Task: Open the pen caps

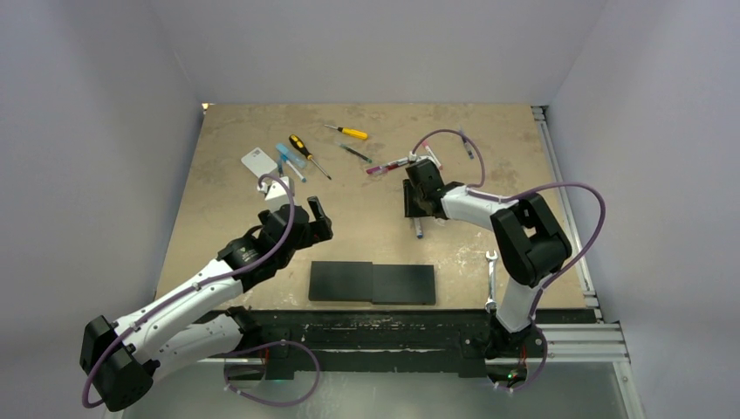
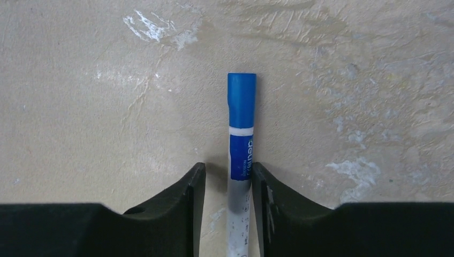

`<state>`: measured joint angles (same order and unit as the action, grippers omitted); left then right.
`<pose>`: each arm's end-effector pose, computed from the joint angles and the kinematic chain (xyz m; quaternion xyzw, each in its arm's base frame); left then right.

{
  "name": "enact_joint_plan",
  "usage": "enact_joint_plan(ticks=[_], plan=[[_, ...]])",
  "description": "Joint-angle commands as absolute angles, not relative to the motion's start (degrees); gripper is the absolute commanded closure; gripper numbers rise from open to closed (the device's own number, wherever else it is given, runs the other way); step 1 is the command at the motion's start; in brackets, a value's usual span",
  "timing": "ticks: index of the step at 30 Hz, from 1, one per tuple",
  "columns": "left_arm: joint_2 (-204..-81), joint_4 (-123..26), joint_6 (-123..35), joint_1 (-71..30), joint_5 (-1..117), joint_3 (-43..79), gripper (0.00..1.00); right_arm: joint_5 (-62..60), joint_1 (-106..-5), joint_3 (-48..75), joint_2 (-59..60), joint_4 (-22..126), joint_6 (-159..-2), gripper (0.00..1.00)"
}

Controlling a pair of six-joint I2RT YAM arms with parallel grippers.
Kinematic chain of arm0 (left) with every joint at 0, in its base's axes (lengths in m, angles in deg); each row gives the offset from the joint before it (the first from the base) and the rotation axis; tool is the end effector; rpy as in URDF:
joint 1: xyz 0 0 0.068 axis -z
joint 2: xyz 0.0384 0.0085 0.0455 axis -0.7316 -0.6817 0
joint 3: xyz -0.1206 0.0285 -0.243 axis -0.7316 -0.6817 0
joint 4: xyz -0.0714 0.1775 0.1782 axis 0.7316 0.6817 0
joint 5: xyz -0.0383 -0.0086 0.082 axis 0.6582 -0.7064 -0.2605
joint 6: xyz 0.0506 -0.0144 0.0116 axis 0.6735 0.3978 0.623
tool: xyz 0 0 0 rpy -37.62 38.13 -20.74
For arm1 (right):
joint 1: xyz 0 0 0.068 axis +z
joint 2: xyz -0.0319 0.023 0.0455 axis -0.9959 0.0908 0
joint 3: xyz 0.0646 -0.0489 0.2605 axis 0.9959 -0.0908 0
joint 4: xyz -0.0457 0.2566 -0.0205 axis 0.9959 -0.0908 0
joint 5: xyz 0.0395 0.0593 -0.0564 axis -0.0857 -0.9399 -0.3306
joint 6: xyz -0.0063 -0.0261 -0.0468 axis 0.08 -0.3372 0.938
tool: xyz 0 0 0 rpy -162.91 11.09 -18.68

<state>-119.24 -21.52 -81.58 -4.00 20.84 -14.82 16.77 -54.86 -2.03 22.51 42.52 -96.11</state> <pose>0.1534 -0.1196 0.2623 -0.1548 0.8621 -0.1511 0.4583 0.3207 0.1771 0.1608 -0.0335 0.9435 0.0628 0.3238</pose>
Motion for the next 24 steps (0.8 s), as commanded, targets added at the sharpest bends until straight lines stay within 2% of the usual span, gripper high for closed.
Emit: enact_joint_plan(ticks=[1, 7, 10, 14, 19, 22, 24], plan=[[-118.2, -22.2, -81.0, -4.2, 19.6, -14.4, 0.08, 14.9, -55.2, -1.2, 24.3, 41.8, -95.2, 0.65], [-117.9, -22.3, -80.9, -4.2, 19.0, -14.4, 0.08, 15.9, -55.1, -2.4, 23.4, 42.8, -95.3, 0.98], [-118.6, -22.5, -80.3, -4.2, 18.8, -13.1, 0.08, 16.4, -54.7, -4.0, 18.6, 45.1, -93.9, 1.0], [-118.6, -26.8, -77.8, -4.2, 20.7, -11.5, 0.05, 9.5, -52.2, -10.6, 2.8, 54.5, -91.2, 1.0], [-113.4, -51.9, -73.3, -4.2, 32.6, -17.8, 0.04, -1.1, -48.7, -19.8, -17.1, 67.0, -92.0, 1.0], [-113.4, -65.3, -71.2, -4.2, 43.5, -19.3, 0.01, -6.5, -47.6, -25.1, -25.0, 73.3, -96.7, 1.0], [-116.0, -69.1, -70.1, -4.2, 50.9, -17.9, 0.01, -8.4, -46.7, -28.3, -27.9, 75.9, -98.8, 1.0]])
